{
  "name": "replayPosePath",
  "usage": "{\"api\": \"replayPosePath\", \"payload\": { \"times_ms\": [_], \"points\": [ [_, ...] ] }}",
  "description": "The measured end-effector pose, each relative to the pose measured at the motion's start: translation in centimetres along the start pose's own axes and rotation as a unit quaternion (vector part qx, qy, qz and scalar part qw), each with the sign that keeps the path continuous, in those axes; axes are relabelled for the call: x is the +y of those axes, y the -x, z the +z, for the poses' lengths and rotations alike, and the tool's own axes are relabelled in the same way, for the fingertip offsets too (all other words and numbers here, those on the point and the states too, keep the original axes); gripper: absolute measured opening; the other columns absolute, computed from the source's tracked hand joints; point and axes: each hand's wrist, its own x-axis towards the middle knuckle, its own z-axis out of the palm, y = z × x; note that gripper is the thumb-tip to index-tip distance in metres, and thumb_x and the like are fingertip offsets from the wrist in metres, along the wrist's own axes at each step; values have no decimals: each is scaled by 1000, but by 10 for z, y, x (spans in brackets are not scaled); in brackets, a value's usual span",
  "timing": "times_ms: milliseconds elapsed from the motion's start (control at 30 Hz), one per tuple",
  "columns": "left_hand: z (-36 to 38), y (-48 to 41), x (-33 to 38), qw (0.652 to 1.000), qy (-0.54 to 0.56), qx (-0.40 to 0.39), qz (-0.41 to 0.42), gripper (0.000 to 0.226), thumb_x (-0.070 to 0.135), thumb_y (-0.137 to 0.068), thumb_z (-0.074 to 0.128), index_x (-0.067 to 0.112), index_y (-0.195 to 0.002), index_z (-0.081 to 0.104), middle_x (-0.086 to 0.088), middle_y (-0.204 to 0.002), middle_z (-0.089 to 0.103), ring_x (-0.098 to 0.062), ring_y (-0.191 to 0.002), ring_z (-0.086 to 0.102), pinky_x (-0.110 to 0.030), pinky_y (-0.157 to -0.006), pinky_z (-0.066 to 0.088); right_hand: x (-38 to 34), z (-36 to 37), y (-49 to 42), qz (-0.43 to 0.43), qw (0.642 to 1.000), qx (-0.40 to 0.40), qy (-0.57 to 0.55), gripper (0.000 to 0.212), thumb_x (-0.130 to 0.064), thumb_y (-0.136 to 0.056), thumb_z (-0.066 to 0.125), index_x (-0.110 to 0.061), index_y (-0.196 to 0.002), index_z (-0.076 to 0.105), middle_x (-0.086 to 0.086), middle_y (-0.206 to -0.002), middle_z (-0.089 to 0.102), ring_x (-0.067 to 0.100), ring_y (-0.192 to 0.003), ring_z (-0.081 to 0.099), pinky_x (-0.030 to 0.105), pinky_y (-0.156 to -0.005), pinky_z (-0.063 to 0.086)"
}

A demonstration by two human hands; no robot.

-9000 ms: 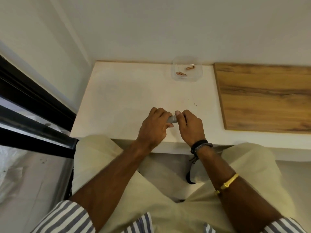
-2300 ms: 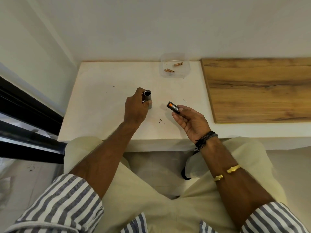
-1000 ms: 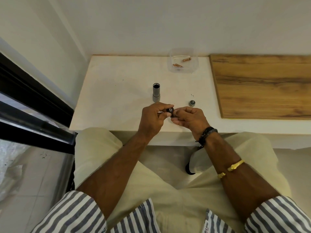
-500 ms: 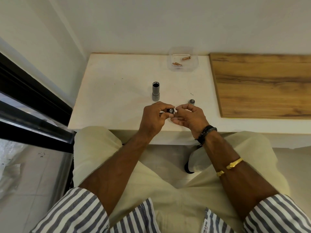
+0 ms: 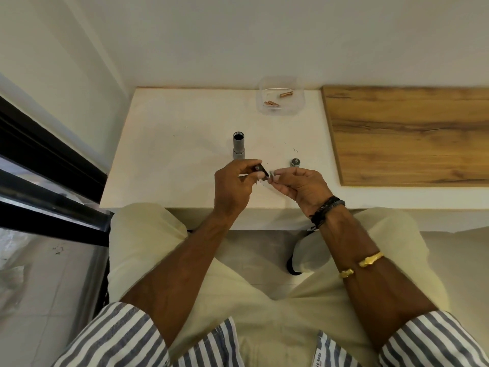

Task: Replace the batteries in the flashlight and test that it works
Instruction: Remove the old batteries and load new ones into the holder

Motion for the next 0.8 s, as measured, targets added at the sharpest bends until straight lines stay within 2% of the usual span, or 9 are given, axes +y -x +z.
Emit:
{"api": "replayPosePath", "payload": {
  "times_ms": [100, 167, 233, 300, 367, 433, 533, 667, 800],
  "points": [
    [1, -5, -4, 982, 133, -6, -136, 23, 8, -93, 66, 8, -116, 70, -9, -110, 73, -17, -97, 72, -31, -83, 60, -7, -9, -3, -43, 998, 33, -15, 21, 13, -79, 75, 1, -97, 73, 14, -96, 78, 31, -92, 77, 31, -81, 63],
    [-1, -5, -5, 928, 280, -38, -243, 24, 3, -97, 58, 6, -119, 67, -18, -115, 68, -28, -102, 71, -40, -82, 61, -11, -16, -9, -80, 993, 83, -7, 24, 13, -76, 78, -2, -94, 73, 19, -96, 77, 34, -91, 77, 36, -81, 63],
    [-2, -4, -6, 871, 373, -55, -315, 26, -1, -99, 52, 6, -119, 67, -21, -115, 67, -35, -105, 70, -46, -85, 60, -13, -24, -15, -110, 985, 136, 3, 23, 13, -74, 80, -4, -88, 74, 18, -89, 77, 35, -88, 77, 39, -79, 64],
    [-2, -5, -7, 830, 425, -62, -355, 28, -3, -100, 48, 7, -118, 67, -21, -116, 66, -37, -105, 70, -48, -85, 59, -12, -31, -25, -139, 968, 204, 44, 22, 10, -74, 80, -10, -83, 74, 13, -81, 76, 35, -84, 76, 42, -79, 65],
    [-2, -5, -7, 806, 456, -66, -372, 24, 3, -99, 53, 5, -120, 65, -21, -118, 66, -37, -107, 69, -47, -86, 59, -9, -38, -36, -163, 940, 267, 133, 20, 3, -75, 78, -13, -84, 76, 11, -81, 75, 35, -85, 76, 44, -80, 64],
    [-2, -4, -6, 804, 456, -70, -375, 28, 12, -96, 62, 6, -122, 64, -18, -118, 66, -35, -110, 68, -45, -85, 59, -5, -42, -44, -180, 906, 302, 237, 16, -5, -77, 78, -15, -90, 77, 3, -80, 75, 25, -81, 76, 38, -79, 64],
    [-2, -2, -4, 818, 444, -80, -357, 29, 11, -94, 64, 9, -123, 63, -13, -117, 68, -31, -110, 68, -42, -84, 58, 0, -42, -50, -205, 862, 317, 338, 17, -12, -80, 78, -16, -96, 79, -4, -83, 75, 12, -80, 71, 30, -82, 61],
    [-4, -4, 0, 798, 491, -116, -330, 27, 6, -98, 56, 6, -125, 58, -16, -129, 65, -31, -117, 65, -43, -89, 57, 5, -38, -54, -208, 837, 306, 403, 18, -13, -85, 76, -15, -102, 78, 3, -96, 79, 17, -89, 72, 27, -84, 56],
    [-7, -4, 1, 801, 497, -147, -298, 30, 4, -99, 52, 10, -126, 61, -14, -118, 66, -28, -116, 65, -37, -94, 55, 4, -37, -54, -209, 830, 299, 422, 19, -16, -86, 76, -14, -105, 78, 2, -99, 78, 15, -88, 71, 23, -82, 53]
  ]
}}
